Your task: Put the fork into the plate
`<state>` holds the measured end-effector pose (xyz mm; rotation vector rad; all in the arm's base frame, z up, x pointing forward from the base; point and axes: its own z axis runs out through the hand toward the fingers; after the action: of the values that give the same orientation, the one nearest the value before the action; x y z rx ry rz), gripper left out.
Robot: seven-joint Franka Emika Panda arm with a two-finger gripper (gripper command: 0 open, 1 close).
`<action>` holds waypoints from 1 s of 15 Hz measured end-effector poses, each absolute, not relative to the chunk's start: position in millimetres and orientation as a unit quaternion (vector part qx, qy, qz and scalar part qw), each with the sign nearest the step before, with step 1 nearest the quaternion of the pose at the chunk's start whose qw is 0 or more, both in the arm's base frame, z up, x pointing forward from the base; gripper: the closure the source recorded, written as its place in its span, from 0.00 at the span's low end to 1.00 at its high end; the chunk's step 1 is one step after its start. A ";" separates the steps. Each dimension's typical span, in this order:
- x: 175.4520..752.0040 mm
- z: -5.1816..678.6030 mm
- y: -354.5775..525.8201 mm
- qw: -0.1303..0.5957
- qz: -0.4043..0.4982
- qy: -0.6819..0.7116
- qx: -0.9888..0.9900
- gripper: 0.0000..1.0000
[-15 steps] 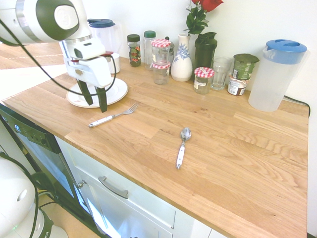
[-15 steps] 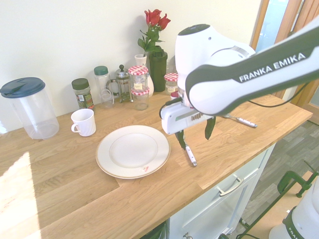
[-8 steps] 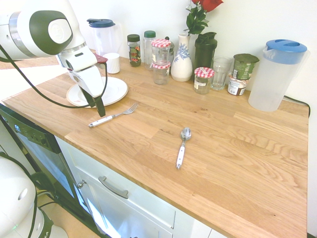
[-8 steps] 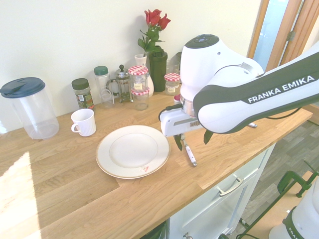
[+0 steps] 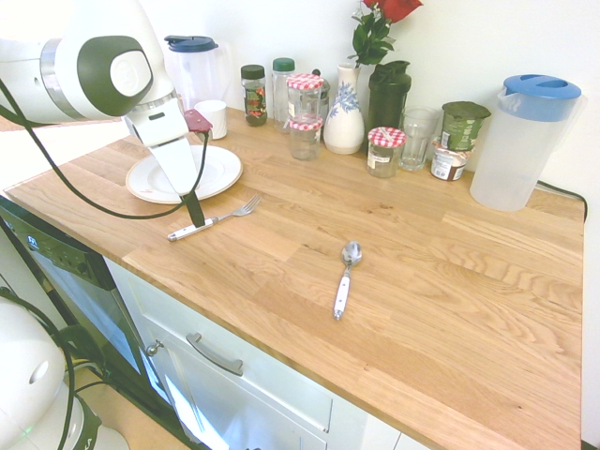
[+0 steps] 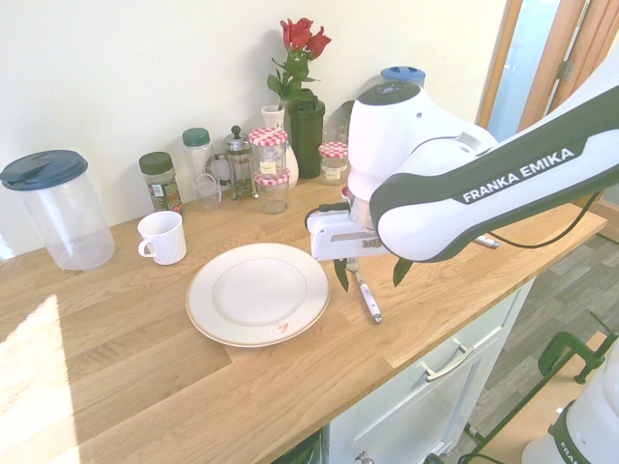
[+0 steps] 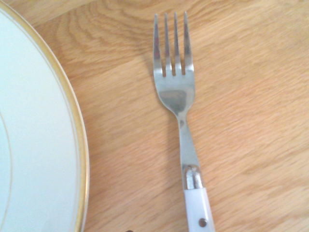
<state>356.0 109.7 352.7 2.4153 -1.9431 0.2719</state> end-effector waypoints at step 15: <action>376.5 330.2 83.9 -0.005 0.079 -0.662 0.746 1.00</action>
<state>376.5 83.9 330.2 2.3501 -2.0847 0.2498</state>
